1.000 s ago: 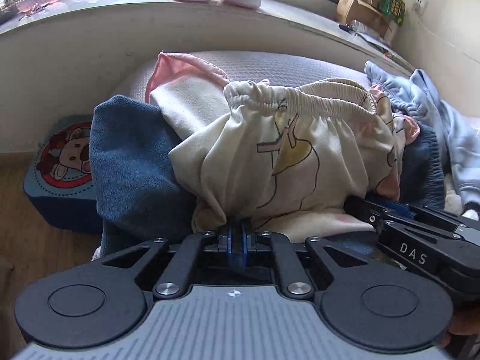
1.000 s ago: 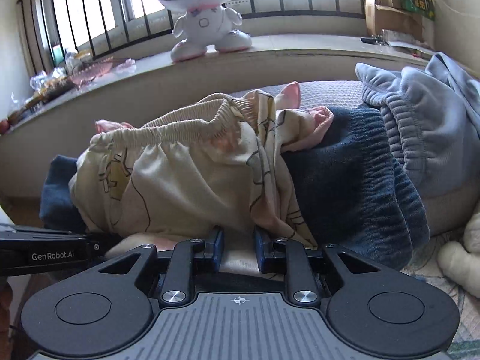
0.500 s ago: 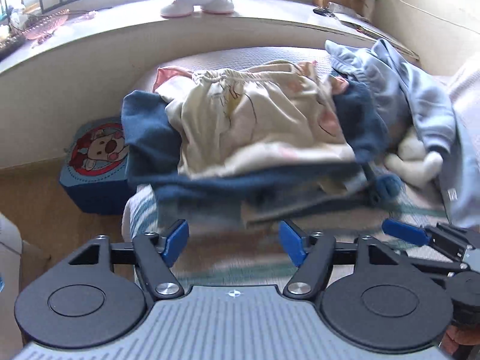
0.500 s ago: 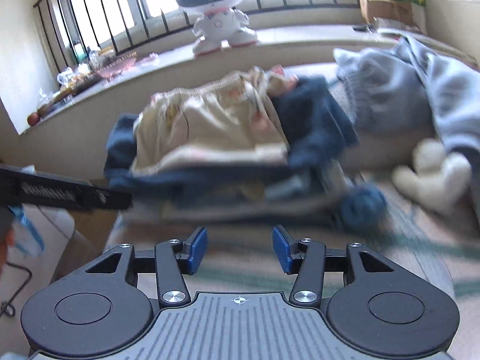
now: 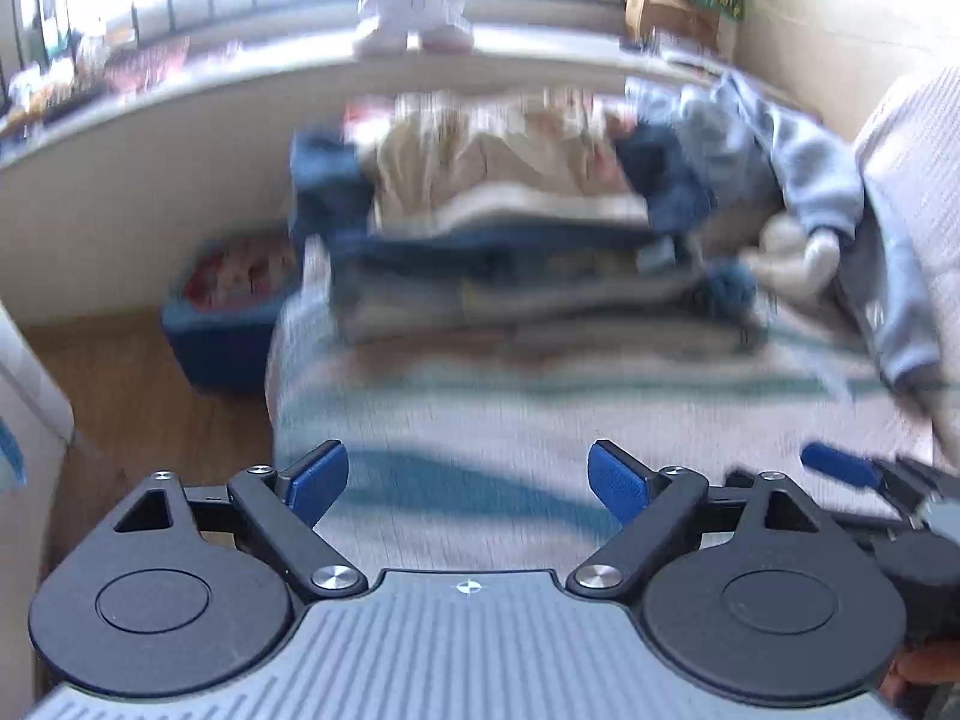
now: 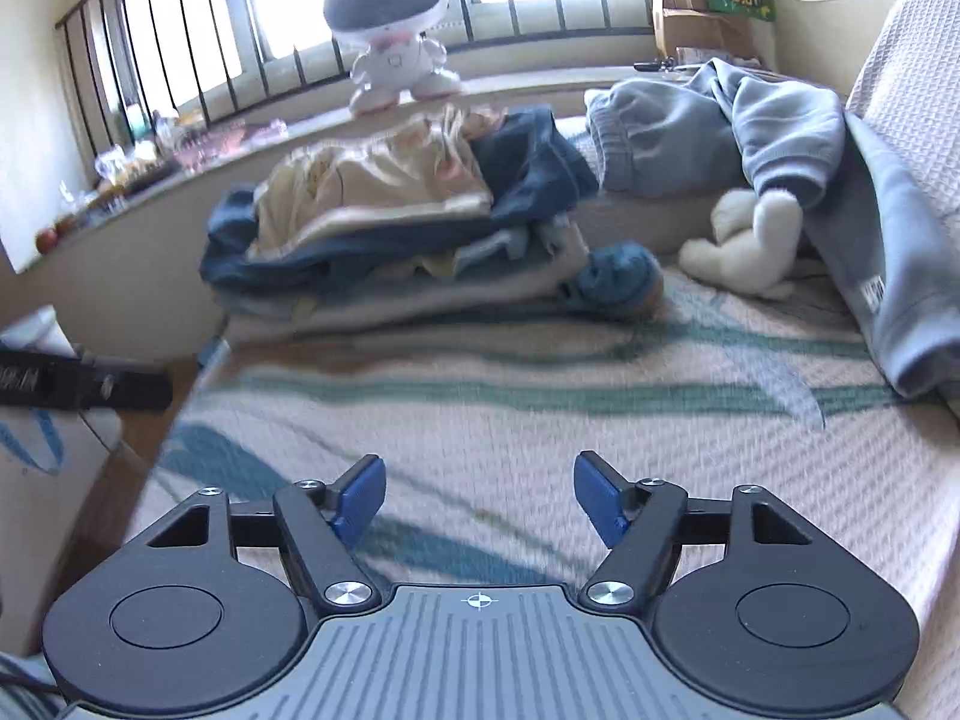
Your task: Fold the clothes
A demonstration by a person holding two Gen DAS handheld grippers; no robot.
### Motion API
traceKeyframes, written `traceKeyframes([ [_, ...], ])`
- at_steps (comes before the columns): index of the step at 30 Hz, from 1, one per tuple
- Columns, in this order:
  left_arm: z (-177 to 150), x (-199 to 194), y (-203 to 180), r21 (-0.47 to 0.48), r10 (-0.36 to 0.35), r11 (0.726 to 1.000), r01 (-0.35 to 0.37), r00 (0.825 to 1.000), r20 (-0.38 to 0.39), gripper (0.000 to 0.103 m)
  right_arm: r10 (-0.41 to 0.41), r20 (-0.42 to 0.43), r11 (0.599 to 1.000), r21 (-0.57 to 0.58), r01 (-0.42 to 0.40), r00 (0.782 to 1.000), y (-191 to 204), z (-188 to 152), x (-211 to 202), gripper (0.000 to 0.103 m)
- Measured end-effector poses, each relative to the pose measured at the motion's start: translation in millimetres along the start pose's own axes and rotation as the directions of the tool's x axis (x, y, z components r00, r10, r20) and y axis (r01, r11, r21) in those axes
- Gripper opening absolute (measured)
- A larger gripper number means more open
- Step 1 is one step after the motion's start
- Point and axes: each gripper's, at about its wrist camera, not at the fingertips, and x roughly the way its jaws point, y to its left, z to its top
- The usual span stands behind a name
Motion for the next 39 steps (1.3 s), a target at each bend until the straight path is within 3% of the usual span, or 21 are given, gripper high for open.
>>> traceKeyframes([
  [4, -37, 12, -6, 0.015, 0.038, 0.999, -0.037, 0.996, -0.084, 0.087, 0.02, -0.065, 0.999, -0.042, -0.023, 0.998, 12, -11, 6, 0.075],
  [7, -56, 19, -9, 0.035, 0.06, 0.998, -0.057, 0.996, -0.073, 0.088, 0.017, -0.084, 0.995, -0.097, -0.026, 0.996, 18, -18, 10, 0.078],
  [10, -67, 22, -10, 0.052, 0.085, 0.995, -0.084, 0.996, -0.027, 0.1, 0.006, -0.08, 0.993, -0.116, -0.015, 0.997, 19, -28, 20, 0.079],
  [17, -73, 36, 13, -0.094, 0.002, 0.996, -0.008, 0.998, -0.059, 0.103, -0.049, 0.032, 0.989, -0.14, 0.053, 0.998, 28, -50, 25, 0.093],
  [39, -76, 37, 10, -0.097, 0.001, 0.995, -0.006, 0.999, -0.048, 0.103, -0.057, 0.059, 0.992, -0.113, 0.063, 0.997, 26, -54, 27, 0.099],
])
